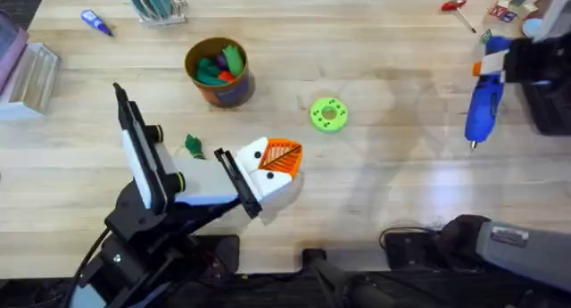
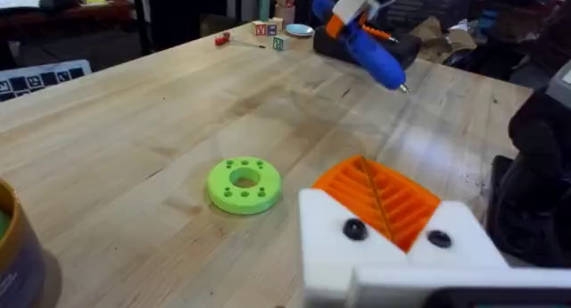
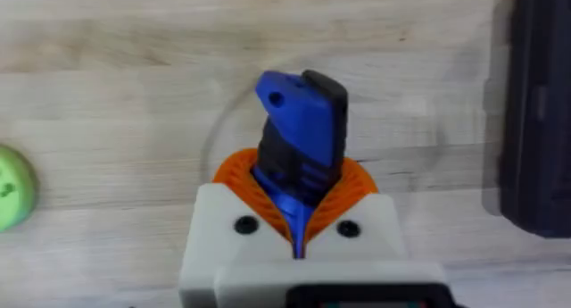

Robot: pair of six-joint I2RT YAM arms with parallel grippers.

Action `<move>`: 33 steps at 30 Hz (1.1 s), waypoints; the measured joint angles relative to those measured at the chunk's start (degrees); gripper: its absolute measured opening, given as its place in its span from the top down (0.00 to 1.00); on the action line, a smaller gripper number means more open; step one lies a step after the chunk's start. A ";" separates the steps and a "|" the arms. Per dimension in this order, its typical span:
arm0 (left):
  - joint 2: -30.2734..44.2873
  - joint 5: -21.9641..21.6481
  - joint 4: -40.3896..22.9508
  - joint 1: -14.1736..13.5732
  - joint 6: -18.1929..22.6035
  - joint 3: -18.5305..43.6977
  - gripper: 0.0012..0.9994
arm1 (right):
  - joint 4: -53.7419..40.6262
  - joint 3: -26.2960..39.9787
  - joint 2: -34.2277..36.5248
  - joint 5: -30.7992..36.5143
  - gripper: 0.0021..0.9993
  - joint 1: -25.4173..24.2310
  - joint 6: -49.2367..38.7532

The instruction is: Pick up the gripper from the table and insert it into the empty holder that is missing its gripper. Then pick up a screw, insert it into the mounting hole, and use the screwdriver to tighten it. Finally, clean up the table by picking up the vegetable and placing it into the bucket.

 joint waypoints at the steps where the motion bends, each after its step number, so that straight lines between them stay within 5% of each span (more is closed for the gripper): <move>1: 0.00 0.00 -0.02 0.00 0.00 0.00 0.99 | -0.59 0.00 -2.04 -0.12 0.98 0.50 0.65; 9: 0.00 0.00 -0.02 0.00 0.00 0.00 0.99 | 0.66 -3.03 -20.84 -0.66 0.98 5.82 6.41; 21: 0.00 -0.70 -0.02 0.00 0.00 0.00 0.99 | 22.04 -19.51 -45.64 -4.14 0.98 21.21 19.68; 33: 0.00 -0.90 -0.02 0.00 0.00 0.00 0.99 | 51.73 -32.07 -47.05 -6.84 0.98 44.48 31.25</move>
